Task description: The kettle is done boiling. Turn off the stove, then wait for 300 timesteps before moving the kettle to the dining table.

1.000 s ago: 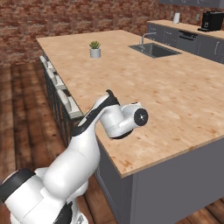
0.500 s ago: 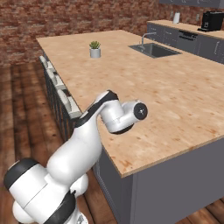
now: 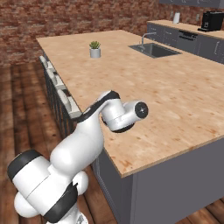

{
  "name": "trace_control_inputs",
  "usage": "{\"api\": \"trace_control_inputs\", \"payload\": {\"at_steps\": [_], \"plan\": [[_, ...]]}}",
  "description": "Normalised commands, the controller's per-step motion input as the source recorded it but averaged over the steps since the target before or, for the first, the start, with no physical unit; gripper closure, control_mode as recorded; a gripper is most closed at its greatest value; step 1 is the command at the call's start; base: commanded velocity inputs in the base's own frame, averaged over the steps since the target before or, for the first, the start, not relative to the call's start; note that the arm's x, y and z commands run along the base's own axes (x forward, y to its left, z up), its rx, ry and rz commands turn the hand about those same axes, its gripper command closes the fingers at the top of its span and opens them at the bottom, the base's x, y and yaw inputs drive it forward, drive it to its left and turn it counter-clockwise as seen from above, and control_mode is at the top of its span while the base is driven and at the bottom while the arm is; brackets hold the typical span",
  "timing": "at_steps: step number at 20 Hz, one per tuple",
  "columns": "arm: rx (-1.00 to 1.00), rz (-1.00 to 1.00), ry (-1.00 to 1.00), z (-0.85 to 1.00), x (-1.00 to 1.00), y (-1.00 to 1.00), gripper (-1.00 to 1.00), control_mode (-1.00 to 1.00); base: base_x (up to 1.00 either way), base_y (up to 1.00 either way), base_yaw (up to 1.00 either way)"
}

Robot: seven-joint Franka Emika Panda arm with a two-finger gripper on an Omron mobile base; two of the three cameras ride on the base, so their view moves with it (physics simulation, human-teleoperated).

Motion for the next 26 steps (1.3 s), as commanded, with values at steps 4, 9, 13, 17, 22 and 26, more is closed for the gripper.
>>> {"api": "trace_control_inputs", "payload": {"at_steps": [4,9,13,17,22,26], "plan": [[0.00,0.00,0.00,-0.13,0.00,-0.04,1.00,-1.00,0.00,0.00,0.00],[0.00,0.00,0.00,-0.09,0.00,-0.01,1.00,-1.00,0.00,0.00,0.00],[0.00,0.00,0.00,-0.06,0.00,-0.01,1.00,-1.00,0.00,0.00,0.00],[0.00,0.00,-0.02,-0.03,0.00,0.00,1.00,-1.00,0.00,0.00,0.00],[0.00,0.00,-0.04,-0.07,0.00,0.00,1.00,-1.00,0.00,0.00,0.00],[0.00,0.00,-0.03,-0.07,0.00,0.00,1.00,-1.00,0.00,0.00,0.00]]}}
